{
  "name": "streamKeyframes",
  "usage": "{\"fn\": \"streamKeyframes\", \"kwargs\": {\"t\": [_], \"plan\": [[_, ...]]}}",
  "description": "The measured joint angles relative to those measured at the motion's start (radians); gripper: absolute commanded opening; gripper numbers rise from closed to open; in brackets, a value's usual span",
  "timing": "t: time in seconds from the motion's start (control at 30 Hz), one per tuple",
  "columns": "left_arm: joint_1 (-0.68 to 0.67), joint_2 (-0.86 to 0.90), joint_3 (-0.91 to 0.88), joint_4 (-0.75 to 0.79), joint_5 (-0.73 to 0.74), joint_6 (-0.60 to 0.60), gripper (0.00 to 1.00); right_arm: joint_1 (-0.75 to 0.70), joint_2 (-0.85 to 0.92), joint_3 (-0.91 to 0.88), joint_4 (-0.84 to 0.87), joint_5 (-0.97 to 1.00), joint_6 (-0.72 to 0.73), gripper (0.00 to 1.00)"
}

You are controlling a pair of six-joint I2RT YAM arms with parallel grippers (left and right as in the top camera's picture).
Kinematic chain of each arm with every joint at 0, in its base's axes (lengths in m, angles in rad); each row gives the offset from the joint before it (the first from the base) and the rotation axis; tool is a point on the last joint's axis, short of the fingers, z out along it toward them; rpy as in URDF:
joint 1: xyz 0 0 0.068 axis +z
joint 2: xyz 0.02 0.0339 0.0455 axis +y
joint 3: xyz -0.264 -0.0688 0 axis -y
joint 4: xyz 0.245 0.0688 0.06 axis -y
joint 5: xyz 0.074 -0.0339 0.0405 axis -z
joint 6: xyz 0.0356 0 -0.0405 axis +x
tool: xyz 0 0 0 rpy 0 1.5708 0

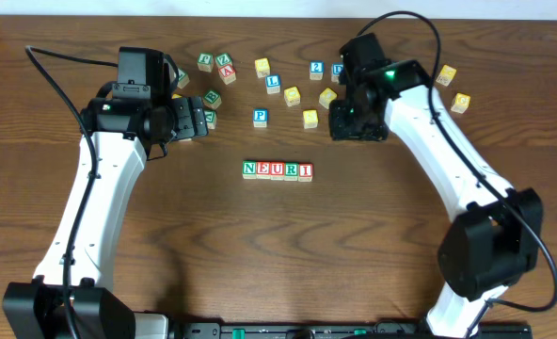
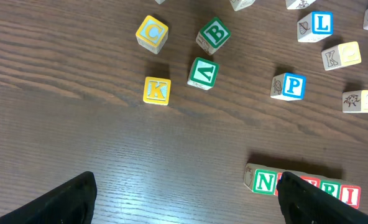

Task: Spell out NEURIPS
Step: 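Raise the right gripper and move it to the upper right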

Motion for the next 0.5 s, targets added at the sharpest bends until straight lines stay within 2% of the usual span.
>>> {"fn": "streamKeyframes", "kwargs": {"t": [0.5], "plan": [[0.000,0.000,0.000,0.000,0.000,0.000,0.91,-0.070,-0.091,0.000,-0.004,0.005,-0.017,0.48]]}}
